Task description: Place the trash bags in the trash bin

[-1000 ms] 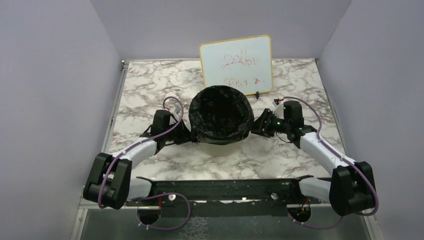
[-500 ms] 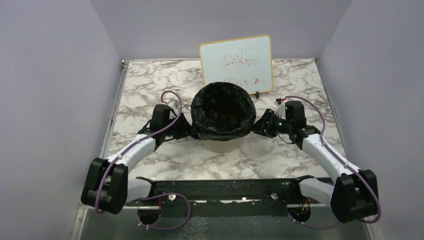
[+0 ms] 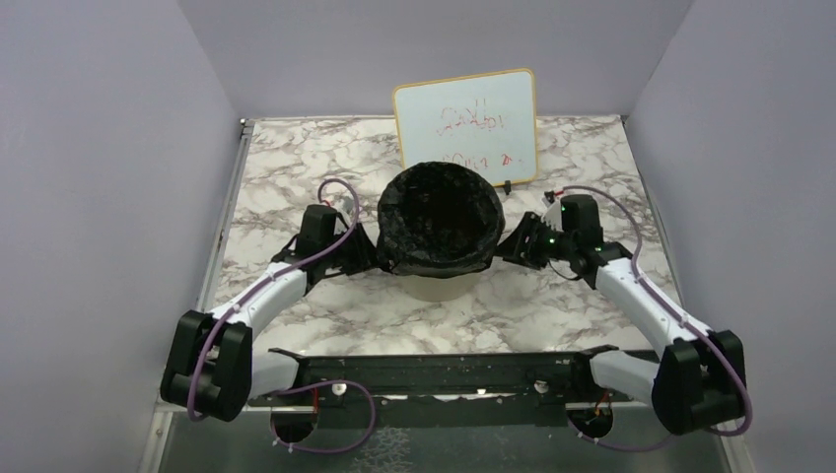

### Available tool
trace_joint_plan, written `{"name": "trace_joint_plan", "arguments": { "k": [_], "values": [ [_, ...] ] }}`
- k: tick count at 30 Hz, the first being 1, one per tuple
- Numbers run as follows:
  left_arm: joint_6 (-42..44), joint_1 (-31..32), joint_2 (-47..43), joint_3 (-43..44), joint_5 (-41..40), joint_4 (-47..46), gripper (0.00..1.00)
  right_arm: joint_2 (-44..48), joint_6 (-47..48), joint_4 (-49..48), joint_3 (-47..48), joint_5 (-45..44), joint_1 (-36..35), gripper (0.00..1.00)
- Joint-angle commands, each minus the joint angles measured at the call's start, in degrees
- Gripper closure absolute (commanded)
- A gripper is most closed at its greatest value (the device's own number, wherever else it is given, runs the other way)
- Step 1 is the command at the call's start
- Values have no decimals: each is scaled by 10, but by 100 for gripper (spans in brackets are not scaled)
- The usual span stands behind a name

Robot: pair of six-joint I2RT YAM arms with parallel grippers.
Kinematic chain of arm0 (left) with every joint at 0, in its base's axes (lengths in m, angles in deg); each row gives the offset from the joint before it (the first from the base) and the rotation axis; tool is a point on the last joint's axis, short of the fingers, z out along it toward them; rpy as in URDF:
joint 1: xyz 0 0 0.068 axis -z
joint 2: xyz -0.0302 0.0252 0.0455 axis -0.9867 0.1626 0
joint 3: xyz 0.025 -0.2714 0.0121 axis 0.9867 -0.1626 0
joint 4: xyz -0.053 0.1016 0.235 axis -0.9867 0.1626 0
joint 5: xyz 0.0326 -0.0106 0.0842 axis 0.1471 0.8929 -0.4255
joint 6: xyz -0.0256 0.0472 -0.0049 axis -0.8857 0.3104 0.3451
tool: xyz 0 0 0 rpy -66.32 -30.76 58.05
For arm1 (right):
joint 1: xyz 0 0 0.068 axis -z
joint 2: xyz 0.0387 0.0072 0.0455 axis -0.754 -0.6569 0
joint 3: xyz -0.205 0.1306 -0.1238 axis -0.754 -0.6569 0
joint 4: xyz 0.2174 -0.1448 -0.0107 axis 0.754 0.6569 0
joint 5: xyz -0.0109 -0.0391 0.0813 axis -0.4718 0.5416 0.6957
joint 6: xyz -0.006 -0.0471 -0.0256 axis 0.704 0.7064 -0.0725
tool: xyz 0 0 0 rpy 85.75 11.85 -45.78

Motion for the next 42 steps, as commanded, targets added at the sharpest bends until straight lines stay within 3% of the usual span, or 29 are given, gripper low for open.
{"name": "trace_joint_plan", "arguments": {
  "k": [1,3,7,10,15,19,23,28,34,42],
  "values": [
    [8,-11,-30,33,-33,44,64,66,29,89,63,-127,1,53],
    [9,-24,-48,38,-37,62,61,91,23,115,67,-193,0,52],
    [-18,-65,-114,29,-42,81,46,143,-12,149,55,-340,1,51],
    [-16,-80,-150,37,-76,113,32,147,-1,115,51,-353,1,50],
    [-3,-109,-139,77,-164,162,21,30,19,89,113,-347,3,49],
    [12,-139,-54,117,-154,124,16,-87,38,71,172,-305,8,49],
    [50,-138,80,185,-60,83,20,-172,56,60,218,-251,10,49],
    [55,-109,175,226,31,33,20,-249,95,41,249,-128,10,49],
    [47,-59,204,214,33,11,20,-293,125,28,246,16,1,49],
    [26,-35,162,137,73,-25,23,-227,121,18,169,35,-11,49]
  ]
}}
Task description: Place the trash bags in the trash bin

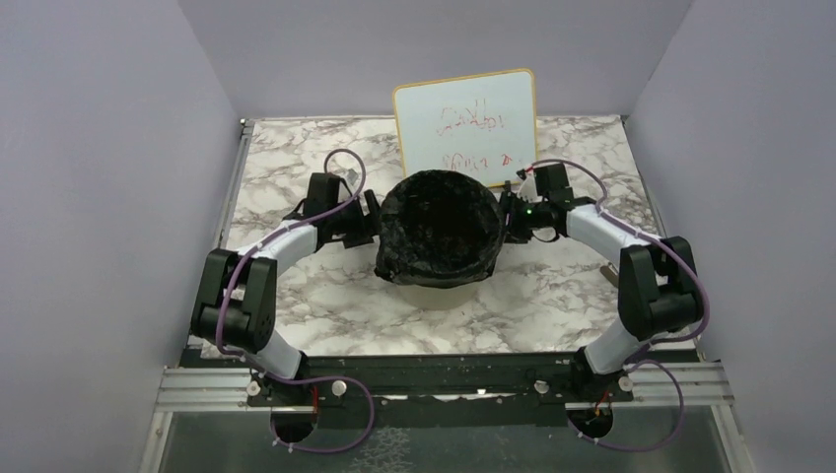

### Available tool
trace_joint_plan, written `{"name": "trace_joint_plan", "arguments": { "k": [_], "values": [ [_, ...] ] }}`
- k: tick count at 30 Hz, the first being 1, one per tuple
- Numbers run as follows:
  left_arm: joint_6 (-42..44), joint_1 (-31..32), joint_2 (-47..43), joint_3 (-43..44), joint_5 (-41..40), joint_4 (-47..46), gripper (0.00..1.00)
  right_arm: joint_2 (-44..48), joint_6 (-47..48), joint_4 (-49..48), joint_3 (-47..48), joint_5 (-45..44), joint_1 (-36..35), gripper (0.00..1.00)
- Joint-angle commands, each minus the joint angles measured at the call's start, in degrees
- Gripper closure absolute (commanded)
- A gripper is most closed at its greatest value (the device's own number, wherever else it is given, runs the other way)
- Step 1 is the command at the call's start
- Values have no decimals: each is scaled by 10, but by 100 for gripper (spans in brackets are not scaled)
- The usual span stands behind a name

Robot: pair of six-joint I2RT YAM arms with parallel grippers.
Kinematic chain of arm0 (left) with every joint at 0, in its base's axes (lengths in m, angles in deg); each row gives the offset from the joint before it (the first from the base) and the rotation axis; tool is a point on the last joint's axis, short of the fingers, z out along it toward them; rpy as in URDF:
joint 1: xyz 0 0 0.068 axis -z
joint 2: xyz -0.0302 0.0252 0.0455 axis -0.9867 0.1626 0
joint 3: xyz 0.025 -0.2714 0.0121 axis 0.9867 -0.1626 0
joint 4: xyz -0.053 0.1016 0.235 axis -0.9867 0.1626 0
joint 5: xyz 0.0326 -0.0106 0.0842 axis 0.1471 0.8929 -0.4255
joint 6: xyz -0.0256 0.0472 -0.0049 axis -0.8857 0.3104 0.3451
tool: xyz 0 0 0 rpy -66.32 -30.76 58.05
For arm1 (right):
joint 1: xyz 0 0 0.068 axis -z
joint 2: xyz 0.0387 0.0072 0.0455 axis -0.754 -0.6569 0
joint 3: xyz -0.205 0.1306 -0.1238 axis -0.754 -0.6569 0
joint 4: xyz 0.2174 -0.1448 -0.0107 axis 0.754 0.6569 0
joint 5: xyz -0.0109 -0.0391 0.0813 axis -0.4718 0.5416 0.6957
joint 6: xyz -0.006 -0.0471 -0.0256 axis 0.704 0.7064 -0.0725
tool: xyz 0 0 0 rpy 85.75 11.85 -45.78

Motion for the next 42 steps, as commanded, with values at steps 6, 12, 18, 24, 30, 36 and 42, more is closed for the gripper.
{"name": "trace_joint_plan", "arguments": {
  "k": [6,12,18,24,30,36,42],
  "values": [
    [-8,11,-121,-85,-18,19,22,108,3,28,-77,16,-4,49],
    [40,-50,-235,-30,-149,147,15,186,9,110,-31,-205,0,49],
    [84,-75,-278,27,-99,199,16,269,2,134,26,-233,0,49],
    [50,-75,-303,-46,-14,192,17,307,21,129,107,-77,-9,49],
    [25,-75,-363,-116,0,184,17,259,66,194,212,-137,-155,49],
    [-9,-75,-377,-178,58,127,17,177,82,266,278,-329,-335,50],
    [-35,-71,-340,-231,156,21,18,124,88,254,247,-354,-387,50]
  ]
}}
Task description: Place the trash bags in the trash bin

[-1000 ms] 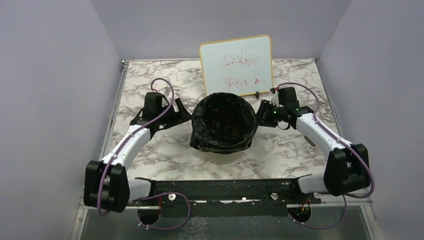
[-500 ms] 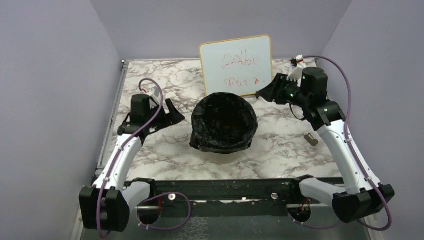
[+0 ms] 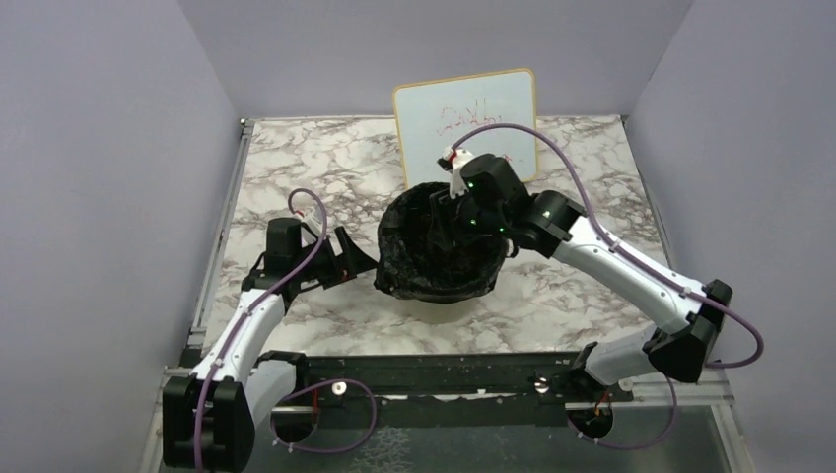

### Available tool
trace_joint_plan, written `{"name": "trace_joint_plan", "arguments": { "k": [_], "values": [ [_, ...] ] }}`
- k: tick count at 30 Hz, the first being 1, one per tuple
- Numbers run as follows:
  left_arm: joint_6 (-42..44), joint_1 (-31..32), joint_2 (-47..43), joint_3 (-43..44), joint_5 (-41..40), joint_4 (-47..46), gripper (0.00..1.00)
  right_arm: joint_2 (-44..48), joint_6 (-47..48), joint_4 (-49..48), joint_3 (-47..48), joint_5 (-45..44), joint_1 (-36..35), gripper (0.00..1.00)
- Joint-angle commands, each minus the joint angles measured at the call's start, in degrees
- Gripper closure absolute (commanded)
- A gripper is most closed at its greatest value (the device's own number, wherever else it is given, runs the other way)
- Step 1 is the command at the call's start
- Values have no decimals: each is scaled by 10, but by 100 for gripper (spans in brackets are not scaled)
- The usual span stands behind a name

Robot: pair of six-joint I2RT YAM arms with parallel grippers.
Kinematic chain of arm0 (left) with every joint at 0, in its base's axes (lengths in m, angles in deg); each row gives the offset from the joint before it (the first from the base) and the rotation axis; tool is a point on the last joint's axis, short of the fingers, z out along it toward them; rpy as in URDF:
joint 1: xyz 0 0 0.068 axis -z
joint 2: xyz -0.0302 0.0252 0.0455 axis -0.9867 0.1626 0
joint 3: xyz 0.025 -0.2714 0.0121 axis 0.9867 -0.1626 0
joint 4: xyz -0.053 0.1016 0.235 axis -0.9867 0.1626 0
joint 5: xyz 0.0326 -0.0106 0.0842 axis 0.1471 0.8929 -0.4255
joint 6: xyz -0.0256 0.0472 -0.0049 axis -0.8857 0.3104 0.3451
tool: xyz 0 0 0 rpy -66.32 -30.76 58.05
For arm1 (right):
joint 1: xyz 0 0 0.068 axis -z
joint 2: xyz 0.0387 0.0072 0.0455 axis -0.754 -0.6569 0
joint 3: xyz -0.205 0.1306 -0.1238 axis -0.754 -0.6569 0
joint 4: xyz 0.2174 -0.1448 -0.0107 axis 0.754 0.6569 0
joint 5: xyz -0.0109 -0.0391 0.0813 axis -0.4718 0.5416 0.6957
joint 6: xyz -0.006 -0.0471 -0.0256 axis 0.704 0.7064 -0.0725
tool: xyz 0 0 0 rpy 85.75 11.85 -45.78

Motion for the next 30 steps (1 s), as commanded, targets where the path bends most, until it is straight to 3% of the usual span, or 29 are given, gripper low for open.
{"name": "trace_joint_plan", "arguments": {
  "k": [1,10,30],
  "values": [
    [-19,5,28,-21,78,-85,18,-34,17,21,-15,-71,-33,50],
    [-8,30,97,-24,86,-118,18,-113,-6,5,-51,-134,-65,50],
    [-49,54,171,-56,53,-202,28,-221,-18,-55,-108,-80,-77,50]
  ]
}}
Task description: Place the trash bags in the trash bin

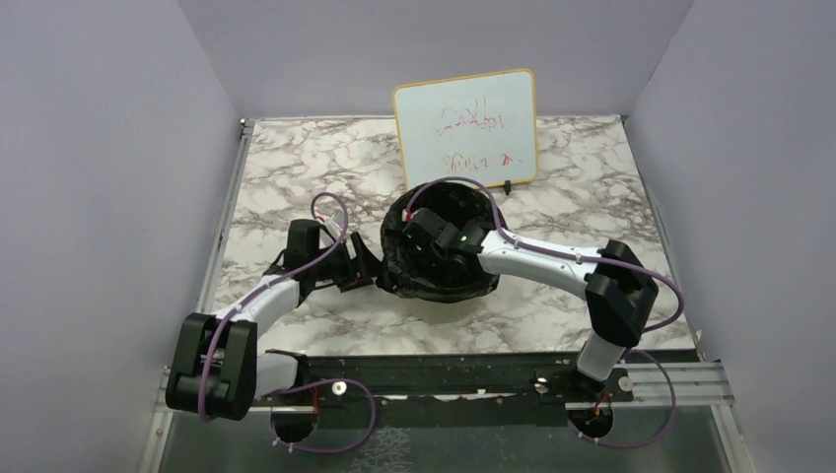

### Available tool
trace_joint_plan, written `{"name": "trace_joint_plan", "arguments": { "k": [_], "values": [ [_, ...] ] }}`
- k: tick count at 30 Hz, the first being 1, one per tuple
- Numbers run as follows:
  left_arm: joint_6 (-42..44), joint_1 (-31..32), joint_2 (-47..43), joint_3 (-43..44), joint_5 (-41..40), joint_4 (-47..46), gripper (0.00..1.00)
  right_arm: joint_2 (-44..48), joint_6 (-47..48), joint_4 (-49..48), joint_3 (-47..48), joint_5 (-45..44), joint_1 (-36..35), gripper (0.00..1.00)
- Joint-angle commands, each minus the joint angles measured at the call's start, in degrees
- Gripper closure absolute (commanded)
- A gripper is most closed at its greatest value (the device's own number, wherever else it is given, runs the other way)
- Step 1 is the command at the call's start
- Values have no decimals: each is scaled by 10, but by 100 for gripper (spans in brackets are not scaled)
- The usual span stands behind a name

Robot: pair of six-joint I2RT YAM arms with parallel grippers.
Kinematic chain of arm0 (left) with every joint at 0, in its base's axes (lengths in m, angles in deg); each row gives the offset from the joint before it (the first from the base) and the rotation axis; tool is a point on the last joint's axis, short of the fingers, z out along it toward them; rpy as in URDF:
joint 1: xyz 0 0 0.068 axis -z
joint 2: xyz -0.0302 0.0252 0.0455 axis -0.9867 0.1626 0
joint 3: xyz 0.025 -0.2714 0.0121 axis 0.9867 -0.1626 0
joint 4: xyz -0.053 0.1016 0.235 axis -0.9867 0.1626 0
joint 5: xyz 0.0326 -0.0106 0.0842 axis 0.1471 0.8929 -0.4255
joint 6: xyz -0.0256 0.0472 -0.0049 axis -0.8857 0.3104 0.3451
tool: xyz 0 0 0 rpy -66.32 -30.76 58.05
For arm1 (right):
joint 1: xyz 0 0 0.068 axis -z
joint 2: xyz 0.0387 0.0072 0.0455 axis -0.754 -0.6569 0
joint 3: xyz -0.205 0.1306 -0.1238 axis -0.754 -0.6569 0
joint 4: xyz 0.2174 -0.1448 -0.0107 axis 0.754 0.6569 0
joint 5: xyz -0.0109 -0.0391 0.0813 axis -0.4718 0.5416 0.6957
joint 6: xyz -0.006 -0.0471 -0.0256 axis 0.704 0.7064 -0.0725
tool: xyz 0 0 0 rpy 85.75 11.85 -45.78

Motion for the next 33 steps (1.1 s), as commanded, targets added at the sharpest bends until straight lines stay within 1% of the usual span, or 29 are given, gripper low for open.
{"name": "trace_joint_plan", "arguments": {
  "k": [1,7,14,21,23,24,26,28,30,33],
  "values": [
    [-8,12,26,-10,-2,-30,29,-34,-13,-32,-8,29,-4,50],
    [-14,22,24,-19,-31,-34,30,-52,-24,-53,-32,35,-4,50],
    [-16,23,-5,-18,-39,-29,30,-80,-30,-75,-56,56,-4,50],
    [-11,24,1,-16,-38,-23,30,-109,-39,-90,-72,84,-4,50],
    [-10,24,0,-15,-38,-23,30,-115,-40,-86,-72,84,-4,50],
    [-8,24,1,-14,-37,-22,30,-116,-42,-73,-66,66,-4,51],
    [-5,24,2,-11,-36,-15,30,-91,-48,-64,-64,46,-3,51],
    [-4,24,-2,-11,-40,-12,30,-45,-40,-56,-47,38,-4,51],
    [-3,25,-8,-11,-47,-7,30,9,-28,-52,-28,36,-3,51],
    [-3,24,-12,-11,-55,-4,30,50,-21,-55,-18,35,-4,49]
  ]
}}
